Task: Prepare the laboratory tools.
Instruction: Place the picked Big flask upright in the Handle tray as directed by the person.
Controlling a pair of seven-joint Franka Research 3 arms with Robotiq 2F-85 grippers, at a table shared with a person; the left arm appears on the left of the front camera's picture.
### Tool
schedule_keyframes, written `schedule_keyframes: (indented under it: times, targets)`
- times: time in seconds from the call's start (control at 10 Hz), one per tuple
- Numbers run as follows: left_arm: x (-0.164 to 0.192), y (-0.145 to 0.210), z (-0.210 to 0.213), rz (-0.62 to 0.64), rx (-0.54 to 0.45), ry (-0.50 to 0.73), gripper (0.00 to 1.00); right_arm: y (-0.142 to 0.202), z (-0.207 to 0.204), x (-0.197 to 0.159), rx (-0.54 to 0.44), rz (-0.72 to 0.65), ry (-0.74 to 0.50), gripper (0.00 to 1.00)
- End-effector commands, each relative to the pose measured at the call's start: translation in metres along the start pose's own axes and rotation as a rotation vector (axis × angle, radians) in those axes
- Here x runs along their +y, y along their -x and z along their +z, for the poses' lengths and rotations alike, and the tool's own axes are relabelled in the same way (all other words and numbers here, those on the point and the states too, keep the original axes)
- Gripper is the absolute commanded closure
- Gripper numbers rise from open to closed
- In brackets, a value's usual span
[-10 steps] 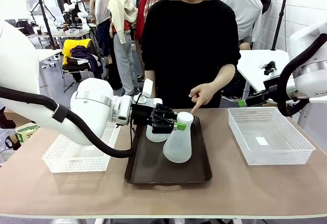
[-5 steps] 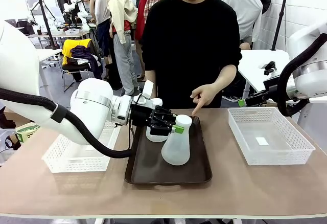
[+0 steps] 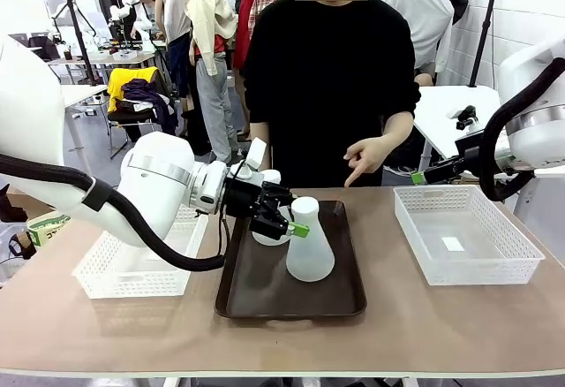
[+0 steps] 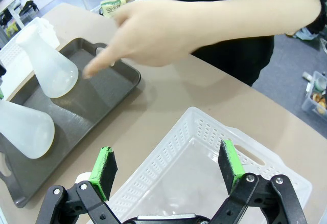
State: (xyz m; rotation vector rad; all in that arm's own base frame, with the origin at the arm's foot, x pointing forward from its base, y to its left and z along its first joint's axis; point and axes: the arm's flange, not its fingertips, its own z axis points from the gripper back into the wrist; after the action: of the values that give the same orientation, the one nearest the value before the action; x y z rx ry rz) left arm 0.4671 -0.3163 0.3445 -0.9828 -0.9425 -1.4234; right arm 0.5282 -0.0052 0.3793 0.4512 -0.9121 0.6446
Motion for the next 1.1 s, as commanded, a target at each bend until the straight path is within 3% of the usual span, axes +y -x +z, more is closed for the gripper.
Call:
schedule_keyframes:
  times: [0.0,0.8,1.0]
  targets:
    - [-0.0018,-0.0015,0.0064,0.021,0.042,0.012,0.00,0.0005,0.0004,-0.0001,0.005,0.003,-0.001,0.00]
    - [0.0037,0.0045,0.0115,0.095,0.067,-0.030,0.00,0.0005,0.0004,-0.0001,0.005,0.003,-0.001,0.00]
    - [0.0029,0.0048,0.0072,0.023,0.028,-0.008,0.00,0.0005,0.0004,-0.0001,0.005,0.003,-0.001,0.00]
